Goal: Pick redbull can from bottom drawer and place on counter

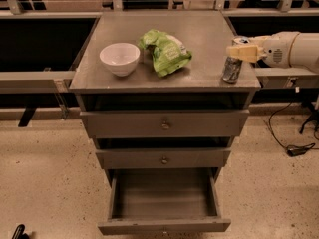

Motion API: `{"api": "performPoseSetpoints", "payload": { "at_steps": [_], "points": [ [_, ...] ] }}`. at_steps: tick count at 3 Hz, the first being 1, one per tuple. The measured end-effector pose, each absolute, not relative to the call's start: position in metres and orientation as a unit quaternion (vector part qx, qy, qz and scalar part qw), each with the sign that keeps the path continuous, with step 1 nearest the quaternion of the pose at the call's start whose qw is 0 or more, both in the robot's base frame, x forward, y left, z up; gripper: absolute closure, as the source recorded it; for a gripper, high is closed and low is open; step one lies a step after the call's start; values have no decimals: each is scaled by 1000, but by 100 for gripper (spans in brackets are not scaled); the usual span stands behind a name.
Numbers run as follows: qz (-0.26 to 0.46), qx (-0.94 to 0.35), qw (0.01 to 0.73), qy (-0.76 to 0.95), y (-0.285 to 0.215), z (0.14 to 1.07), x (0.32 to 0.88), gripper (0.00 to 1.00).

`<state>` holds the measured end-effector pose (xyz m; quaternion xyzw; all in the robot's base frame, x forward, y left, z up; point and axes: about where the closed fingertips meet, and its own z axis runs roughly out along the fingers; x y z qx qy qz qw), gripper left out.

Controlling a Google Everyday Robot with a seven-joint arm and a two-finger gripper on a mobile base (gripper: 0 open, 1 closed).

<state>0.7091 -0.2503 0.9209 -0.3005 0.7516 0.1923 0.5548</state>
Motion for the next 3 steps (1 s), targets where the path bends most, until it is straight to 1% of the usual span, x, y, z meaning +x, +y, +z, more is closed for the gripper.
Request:
{"api": "performPoseSetpoints", "payload": {
  "at_steps": [1, 2, 3],
  "points": [
    [192, -301, 555, 752, -250, 921, 709, 34],
    [192, -301, 555, 752, -250, 921, 709, 12],
    [192, -301, 555, 752, -250, 921, 709, 0]
  ]
}}
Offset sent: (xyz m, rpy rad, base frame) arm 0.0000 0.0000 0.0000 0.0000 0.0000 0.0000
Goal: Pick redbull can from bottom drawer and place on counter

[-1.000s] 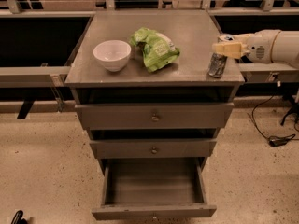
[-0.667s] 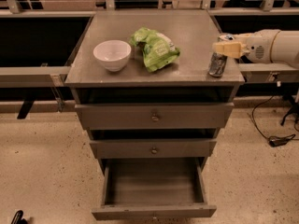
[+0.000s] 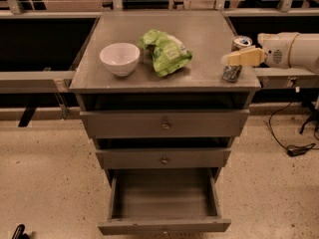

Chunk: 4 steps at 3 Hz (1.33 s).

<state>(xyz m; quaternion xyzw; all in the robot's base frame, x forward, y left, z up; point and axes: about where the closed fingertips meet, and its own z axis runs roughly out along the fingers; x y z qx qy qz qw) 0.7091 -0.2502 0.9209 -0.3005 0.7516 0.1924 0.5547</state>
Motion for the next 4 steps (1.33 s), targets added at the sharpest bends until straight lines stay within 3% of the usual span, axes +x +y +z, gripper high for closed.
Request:
{"api": "performPoseSetpoints", "payload": {
  "at_steps": [2, 4],
  "points": [
    [184, -319, 556, 745, -255, 922, 704, 0],
    [141, -323, 590, 726, -304, 973, 655, 0]
  ]
}}
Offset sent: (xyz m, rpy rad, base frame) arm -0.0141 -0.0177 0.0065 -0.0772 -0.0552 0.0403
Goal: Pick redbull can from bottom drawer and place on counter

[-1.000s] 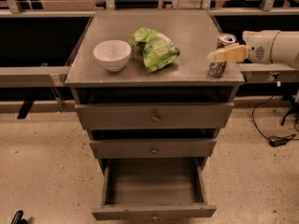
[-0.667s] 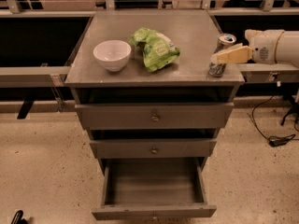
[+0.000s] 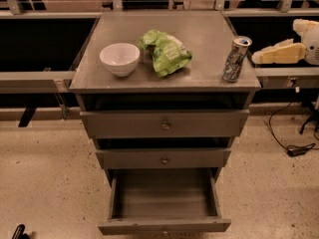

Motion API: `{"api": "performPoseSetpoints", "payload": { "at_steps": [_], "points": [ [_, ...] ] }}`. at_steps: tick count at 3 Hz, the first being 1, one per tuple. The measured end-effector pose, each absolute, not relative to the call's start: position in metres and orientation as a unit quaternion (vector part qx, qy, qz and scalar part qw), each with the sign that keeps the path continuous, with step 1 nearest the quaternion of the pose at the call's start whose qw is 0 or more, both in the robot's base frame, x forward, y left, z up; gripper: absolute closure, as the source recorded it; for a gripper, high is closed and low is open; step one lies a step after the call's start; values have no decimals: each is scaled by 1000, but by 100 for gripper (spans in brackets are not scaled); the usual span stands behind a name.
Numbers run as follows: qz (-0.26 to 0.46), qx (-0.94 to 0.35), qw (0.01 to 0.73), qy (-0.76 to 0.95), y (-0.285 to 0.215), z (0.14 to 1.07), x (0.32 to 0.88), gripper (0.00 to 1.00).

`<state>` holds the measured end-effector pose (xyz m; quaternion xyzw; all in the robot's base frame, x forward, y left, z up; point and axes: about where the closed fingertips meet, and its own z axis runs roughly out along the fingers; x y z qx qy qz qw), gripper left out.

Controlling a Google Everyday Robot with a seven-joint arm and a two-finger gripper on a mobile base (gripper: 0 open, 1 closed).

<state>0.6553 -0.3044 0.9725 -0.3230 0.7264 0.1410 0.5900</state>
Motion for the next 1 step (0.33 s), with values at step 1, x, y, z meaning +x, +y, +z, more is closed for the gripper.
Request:
{"api": "performPoseSetpoints", "payload": {
  "at_steps": [1],
  "points": [
    [141, -323, 590, 726, -304, 973, 655, 0]
  ]
}}
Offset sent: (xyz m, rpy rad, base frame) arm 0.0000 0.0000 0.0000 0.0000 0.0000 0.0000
